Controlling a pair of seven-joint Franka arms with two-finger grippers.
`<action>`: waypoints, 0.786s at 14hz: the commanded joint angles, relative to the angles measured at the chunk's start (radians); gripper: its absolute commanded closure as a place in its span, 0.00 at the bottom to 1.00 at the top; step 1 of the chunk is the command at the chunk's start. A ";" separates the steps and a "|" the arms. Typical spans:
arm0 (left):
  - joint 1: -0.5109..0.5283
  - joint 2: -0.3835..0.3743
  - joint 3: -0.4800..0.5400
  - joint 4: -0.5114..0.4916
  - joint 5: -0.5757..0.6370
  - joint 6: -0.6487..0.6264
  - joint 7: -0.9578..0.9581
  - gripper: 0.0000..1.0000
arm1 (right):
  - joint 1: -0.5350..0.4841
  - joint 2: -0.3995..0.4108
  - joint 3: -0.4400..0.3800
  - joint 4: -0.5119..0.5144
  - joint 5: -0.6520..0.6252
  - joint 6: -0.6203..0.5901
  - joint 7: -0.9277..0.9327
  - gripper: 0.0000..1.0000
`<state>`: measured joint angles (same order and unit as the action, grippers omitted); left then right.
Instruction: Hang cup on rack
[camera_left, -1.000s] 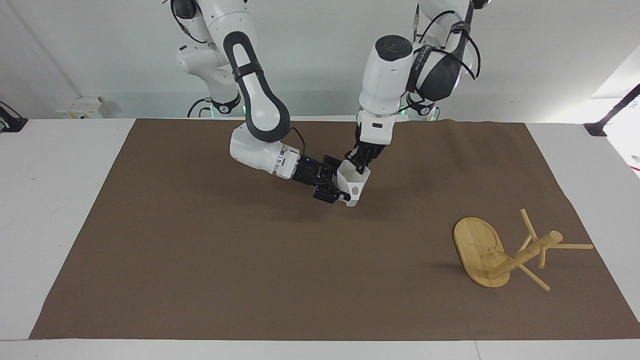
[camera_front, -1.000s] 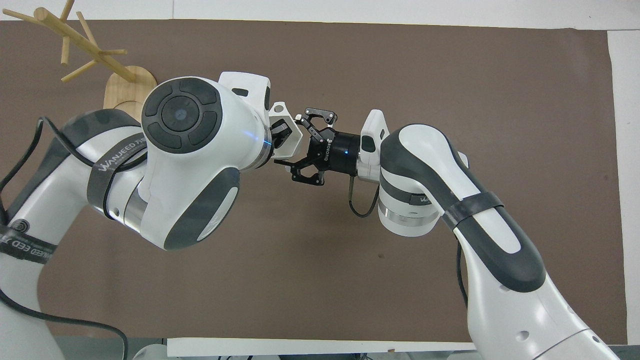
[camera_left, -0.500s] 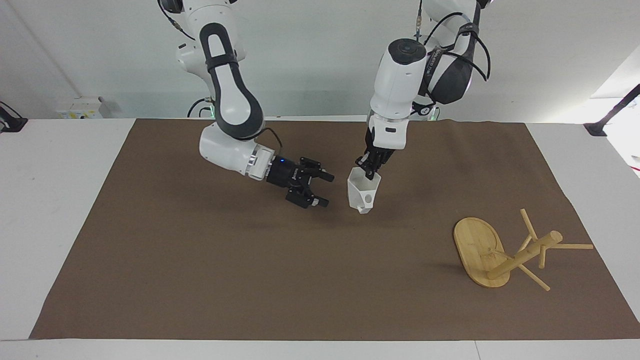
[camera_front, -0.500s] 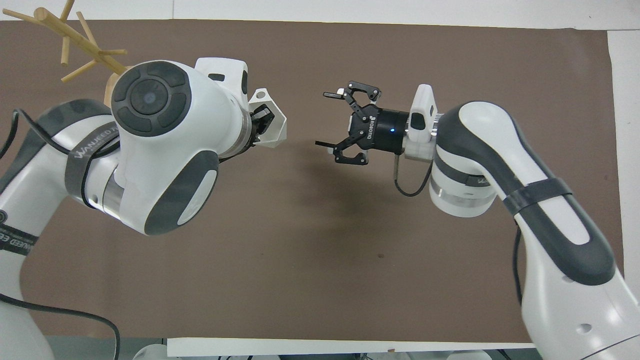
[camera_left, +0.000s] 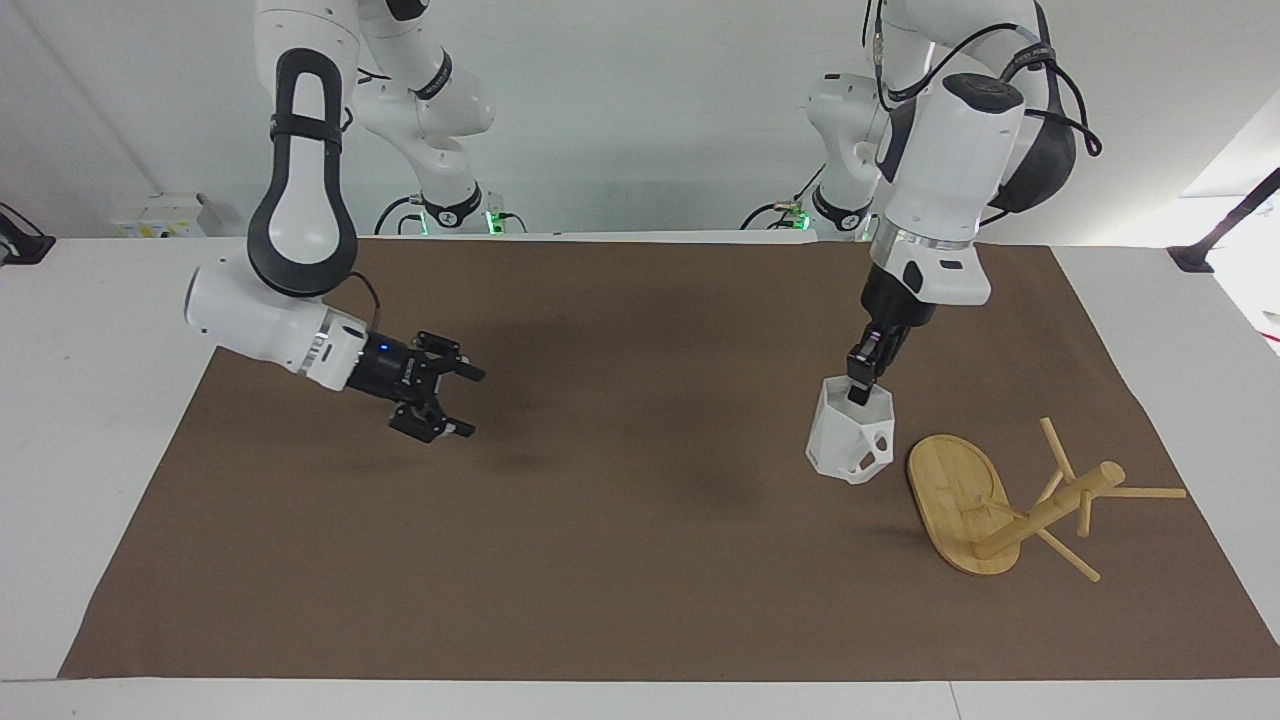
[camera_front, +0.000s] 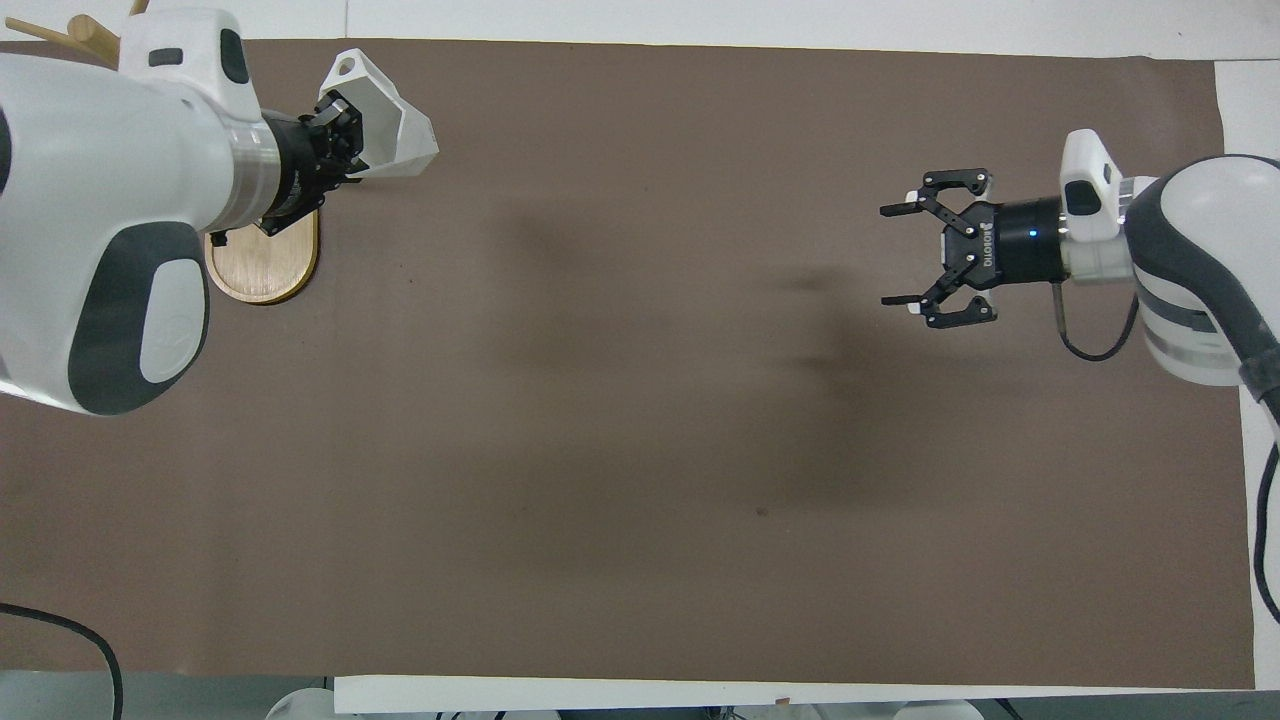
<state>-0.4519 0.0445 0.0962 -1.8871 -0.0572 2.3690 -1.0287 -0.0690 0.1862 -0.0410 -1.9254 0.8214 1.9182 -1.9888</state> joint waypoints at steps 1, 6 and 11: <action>0.018 -0.122 -0.012 -0.283 -0.064 0.272 0.105 1.00 | -0.050 -0.065 0.013 0.046 -0.241 -0.066 0.343 0.01; 0.080 -0.109 -0.007 -0.311 -0.321 0.295 0.399 1.00 | -0.049 -0.083 0.018 0.271 -0.609 -0.273 0.866 0.01; 0.093 -0.055 -0.006 -0.305 -0.337 0.335 0.332 1.00 | -0.014 -0.108 0.024 0.436 -0.732 -0.497 1.405 0.01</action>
<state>-0.3678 -0.0299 0.0980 -2.1809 -0.3792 2.6490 -0.6803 -0.0964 0.0803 -0.0215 -1.5539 0.1373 1.5100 -0.7532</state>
